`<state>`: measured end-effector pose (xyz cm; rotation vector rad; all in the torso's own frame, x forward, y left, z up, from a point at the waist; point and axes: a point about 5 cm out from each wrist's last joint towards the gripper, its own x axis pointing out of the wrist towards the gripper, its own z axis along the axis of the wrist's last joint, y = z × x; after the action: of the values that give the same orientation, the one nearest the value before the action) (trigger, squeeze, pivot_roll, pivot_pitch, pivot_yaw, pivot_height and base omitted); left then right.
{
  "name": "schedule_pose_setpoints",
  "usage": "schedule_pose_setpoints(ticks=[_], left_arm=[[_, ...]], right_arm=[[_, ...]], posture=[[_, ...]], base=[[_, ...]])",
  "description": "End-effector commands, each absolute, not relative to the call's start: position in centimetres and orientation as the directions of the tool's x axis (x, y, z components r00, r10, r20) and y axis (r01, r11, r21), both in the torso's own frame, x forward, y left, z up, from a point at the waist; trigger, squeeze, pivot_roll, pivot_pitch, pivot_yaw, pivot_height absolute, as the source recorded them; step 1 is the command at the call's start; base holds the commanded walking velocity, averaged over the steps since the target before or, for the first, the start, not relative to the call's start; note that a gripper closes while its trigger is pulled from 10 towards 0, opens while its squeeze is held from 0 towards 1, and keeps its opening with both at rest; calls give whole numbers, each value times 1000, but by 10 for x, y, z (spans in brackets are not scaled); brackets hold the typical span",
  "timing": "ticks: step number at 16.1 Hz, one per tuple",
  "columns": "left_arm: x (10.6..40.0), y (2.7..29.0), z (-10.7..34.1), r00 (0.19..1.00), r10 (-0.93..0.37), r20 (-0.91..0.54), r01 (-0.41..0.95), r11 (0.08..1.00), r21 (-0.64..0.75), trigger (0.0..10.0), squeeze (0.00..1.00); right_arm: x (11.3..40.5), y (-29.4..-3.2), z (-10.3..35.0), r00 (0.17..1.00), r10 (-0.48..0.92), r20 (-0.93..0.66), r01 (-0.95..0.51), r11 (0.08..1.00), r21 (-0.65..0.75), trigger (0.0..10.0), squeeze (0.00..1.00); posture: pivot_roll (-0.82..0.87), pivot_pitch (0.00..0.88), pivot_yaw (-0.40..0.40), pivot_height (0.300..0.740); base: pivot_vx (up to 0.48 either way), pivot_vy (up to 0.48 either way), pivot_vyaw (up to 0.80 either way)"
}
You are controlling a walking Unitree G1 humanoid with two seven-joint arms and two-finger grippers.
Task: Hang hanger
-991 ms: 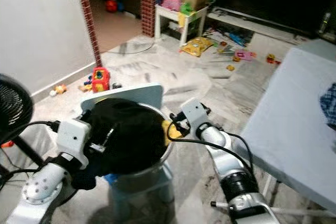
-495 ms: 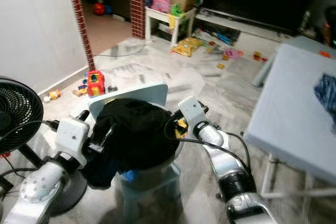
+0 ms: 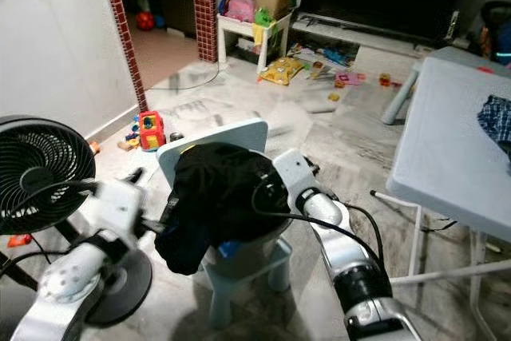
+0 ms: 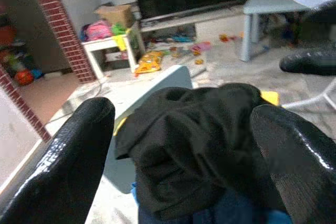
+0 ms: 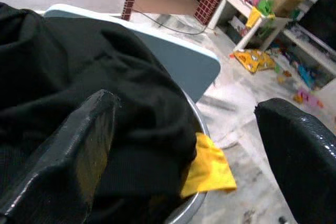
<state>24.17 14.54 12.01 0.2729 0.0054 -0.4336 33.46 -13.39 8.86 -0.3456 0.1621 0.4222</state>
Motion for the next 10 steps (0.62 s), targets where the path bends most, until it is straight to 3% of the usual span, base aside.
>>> schedule_pose_setpoints(ticks=[1,3,8,10], left_arm=[[245,146,121,893,-445,-74,446,847,291,10000,0],[260,153,121,864,-489,-120,497,789,362,10000,0],[262,157,104,749,-595,-292,657,607,447,10000,0],[279,173,84,711,-588,-387,701,541,465,10000,0]], right_arm=[[337,-139,95,917,344,-203,-391,878,-276,10000,0],[332,-138,99,921,336,-195,-376,897,-231,10000,0],[322,-136,100,912,346,-220,-385,907,-169,10000,0],[317,-139,103,909,341,-238,-385,907,-171,10000,0]], posture=[[-35,0,-60,740],[-57,0,-42,740],[-77,0,-40,740],[-114,0,-35,740]], base=[[0,0,0],[0,0,0],[0,0,0],[0,0,0]])
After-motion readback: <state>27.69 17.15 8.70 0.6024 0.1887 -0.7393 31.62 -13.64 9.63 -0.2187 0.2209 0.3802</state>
